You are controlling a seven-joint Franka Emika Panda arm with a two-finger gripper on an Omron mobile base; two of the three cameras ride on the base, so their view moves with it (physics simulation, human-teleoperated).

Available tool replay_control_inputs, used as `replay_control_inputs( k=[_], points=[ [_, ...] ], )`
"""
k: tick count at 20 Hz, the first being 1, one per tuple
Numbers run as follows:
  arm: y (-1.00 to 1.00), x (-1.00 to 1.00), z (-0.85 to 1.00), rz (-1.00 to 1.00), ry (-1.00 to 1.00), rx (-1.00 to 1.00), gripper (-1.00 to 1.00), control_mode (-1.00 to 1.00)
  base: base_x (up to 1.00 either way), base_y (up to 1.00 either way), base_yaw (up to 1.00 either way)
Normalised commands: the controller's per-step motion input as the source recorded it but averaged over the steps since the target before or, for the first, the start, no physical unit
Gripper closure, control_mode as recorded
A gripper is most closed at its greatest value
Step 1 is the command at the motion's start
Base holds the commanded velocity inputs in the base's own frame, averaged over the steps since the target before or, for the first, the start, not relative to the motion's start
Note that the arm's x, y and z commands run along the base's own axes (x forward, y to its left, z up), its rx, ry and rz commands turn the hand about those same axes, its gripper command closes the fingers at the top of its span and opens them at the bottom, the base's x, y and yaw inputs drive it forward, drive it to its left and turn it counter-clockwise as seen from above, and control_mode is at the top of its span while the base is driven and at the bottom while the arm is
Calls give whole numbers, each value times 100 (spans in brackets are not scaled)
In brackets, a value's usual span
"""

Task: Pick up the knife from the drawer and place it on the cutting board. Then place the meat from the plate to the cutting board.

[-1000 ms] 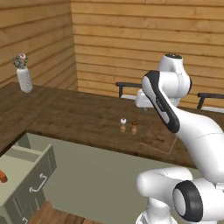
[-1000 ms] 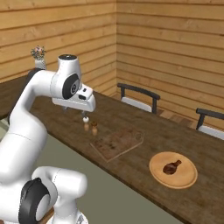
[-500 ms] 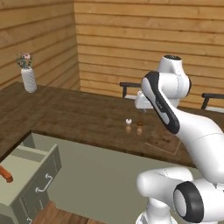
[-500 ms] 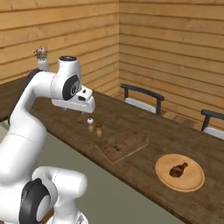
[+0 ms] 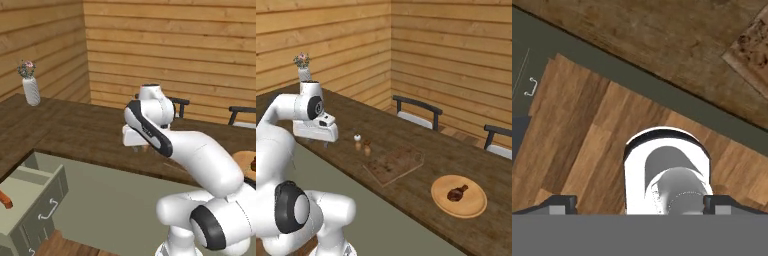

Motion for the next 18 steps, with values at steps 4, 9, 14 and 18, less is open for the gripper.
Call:
replay_control_inputs(
  k=[4, 9, 14, 18],
  points=[
    [100, 0, -34, 1, 30, 1, -100, -100, 0, 0, 0],
    [100, 0, -18, 0, 16, 0, -100, -100, 0, 0, 0],
    [100, 0, 0, -1, 0, 0, -100, -100, 0, 0, 0],
    [100, -5, -6, -8, 1, 0, -100, -100, 0, 0, 0]
  ],
)
